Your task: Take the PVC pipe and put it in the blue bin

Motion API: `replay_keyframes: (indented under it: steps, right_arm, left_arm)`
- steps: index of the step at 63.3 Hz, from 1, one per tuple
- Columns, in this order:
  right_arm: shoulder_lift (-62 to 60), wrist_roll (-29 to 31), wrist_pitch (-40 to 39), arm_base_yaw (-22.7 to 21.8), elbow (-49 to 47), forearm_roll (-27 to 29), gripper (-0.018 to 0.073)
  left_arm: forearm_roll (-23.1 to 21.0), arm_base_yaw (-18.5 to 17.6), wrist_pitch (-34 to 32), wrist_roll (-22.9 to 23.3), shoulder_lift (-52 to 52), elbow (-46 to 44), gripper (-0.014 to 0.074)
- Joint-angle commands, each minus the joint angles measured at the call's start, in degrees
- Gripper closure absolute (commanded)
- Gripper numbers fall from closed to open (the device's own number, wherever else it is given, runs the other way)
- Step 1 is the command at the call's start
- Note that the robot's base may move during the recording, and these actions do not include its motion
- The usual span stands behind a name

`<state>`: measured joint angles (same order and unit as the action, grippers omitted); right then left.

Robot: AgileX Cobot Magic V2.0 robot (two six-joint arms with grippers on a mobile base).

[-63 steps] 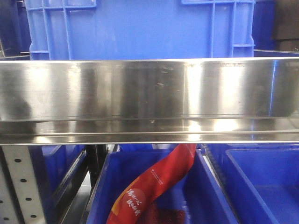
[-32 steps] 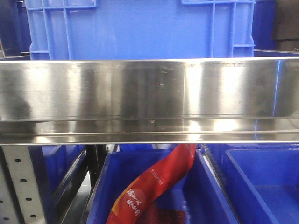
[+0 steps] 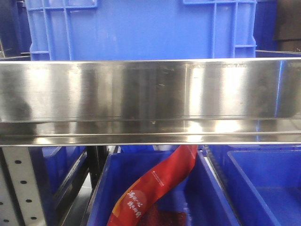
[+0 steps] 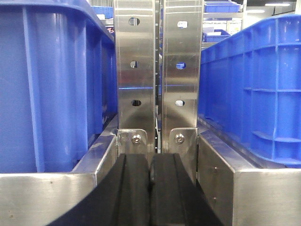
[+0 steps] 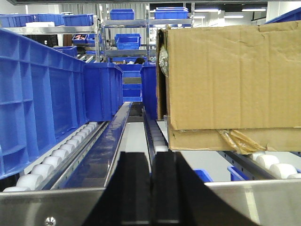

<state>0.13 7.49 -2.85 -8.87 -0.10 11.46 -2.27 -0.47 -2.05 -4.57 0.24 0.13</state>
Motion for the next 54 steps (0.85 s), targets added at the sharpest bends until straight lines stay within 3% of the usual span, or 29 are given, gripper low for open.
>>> replay_keyframes:
  steps: [1, 54]
  right_arm:
    - [-0.13, -0.2, -1.43, -0.22, 0.1, -0.18, 0.0721]
    - [-0.13, -0.2, -1.43, -0.22, 0.1, -0.18, 0.0721]
  left_arm:
    - [0.08, 0.17, -0.7, 0.1, -0.24, -0.13, 0.0707]
    - [0.08, 0.17, -0.7, 0.1, -0.24, -0.13, 0.0707]
